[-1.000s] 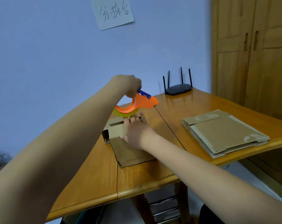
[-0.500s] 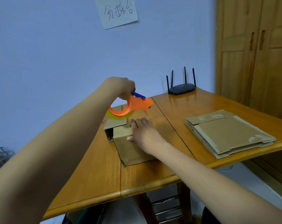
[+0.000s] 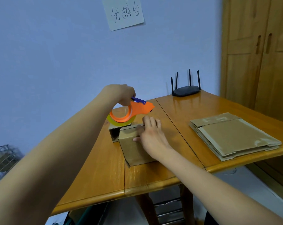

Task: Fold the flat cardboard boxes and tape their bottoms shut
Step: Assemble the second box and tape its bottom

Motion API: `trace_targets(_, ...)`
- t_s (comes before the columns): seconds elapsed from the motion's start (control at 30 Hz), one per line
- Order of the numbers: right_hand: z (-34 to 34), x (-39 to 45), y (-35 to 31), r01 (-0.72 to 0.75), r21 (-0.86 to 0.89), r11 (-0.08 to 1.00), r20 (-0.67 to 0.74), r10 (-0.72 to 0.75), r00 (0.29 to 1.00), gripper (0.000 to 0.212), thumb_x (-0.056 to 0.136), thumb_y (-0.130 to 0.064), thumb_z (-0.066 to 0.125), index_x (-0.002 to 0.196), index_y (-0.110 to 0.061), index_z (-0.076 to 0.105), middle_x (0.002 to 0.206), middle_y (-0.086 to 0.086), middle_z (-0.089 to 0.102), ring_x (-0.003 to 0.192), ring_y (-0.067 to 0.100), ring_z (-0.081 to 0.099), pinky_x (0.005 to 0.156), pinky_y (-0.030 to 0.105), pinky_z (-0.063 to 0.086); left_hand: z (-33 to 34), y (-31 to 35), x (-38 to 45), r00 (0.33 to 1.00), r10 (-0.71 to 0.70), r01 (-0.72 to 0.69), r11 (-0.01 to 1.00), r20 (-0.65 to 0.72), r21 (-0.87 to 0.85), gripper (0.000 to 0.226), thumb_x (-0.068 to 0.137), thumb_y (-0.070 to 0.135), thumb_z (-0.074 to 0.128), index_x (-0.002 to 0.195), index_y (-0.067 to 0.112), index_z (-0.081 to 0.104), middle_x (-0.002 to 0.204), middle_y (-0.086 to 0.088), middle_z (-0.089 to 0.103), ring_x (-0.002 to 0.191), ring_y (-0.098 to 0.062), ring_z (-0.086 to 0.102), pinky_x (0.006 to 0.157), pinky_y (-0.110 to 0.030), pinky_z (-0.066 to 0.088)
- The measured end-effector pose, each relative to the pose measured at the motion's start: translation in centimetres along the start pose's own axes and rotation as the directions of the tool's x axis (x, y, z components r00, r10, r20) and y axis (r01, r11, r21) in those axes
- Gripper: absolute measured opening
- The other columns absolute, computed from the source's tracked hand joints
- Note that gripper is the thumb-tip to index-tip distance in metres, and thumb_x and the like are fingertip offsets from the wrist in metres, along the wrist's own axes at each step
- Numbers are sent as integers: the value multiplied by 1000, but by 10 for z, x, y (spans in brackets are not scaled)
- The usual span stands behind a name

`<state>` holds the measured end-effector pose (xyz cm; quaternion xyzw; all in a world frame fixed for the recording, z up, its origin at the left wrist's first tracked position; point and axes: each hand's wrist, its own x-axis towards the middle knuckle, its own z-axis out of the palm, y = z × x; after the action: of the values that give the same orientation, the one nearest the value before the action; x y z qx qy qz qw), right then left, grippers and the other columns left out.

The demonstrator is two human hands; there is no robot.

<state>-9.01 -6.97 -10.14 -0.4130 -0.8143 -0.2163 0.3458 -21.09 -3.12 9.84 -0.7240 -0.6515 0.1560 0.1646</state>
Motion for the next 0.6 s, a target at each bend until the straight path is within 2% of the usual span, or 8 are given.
trace_targets(0.13,4,-7,-4,-127,20,992,-43,128,991,43,95,-51,55,102,-12,71,113,16,50,106,32,40,92,48,38,6,-3,-2,1000,-4,4,1000,-14,-27,39,87,6,48,119,24,62,94,-2,58,102,-29,60,77,-39,52)
trace_targets(0.23,4,-11,-9,-199,10,980,-42,199,979,41,92,-55,56,101,-18,73,123,20,47,118,36,38,100,54,35,13,-6,-6,1000,-12,12,999,0,-42,41,85,5,48,118,25,62,93,-2,57,102,-29,59,74,-39,51)
trace_targets(0.37,4,-9,-11,-205,23,978,14,205,979,42,93,-52,55,107,-17,74,139,28,43,133,42,36,112,61,27,21,-9,-11,1000,-24,25,998,14,-59,41,85,4,49,119,23,61,88,0,55,101,-29,59,69,-37,49)
trace_targets(0.43,3,-8,-10,-178,15,984,80,177,981,47,97,-53,49,117,-16,71,140,26,48,135,39,40,117,58,22,24,-9,-12,1000,-24,25,998,20,-60,42,85,5,49,121,23,60,90,0,55,102,-28,59,70,-36,49)
trace_targets(0.6,5,-13,-8,-173,-22,985,105,174,979,48,97,-53,49,123,-17,67,130,20,58,128,35,50,112,57,30,34,-5,-12,999,-19,21,999,40,-49,44,87,5,50,127,22,58,96,-3,55,98,-28,58,70,-36,49)
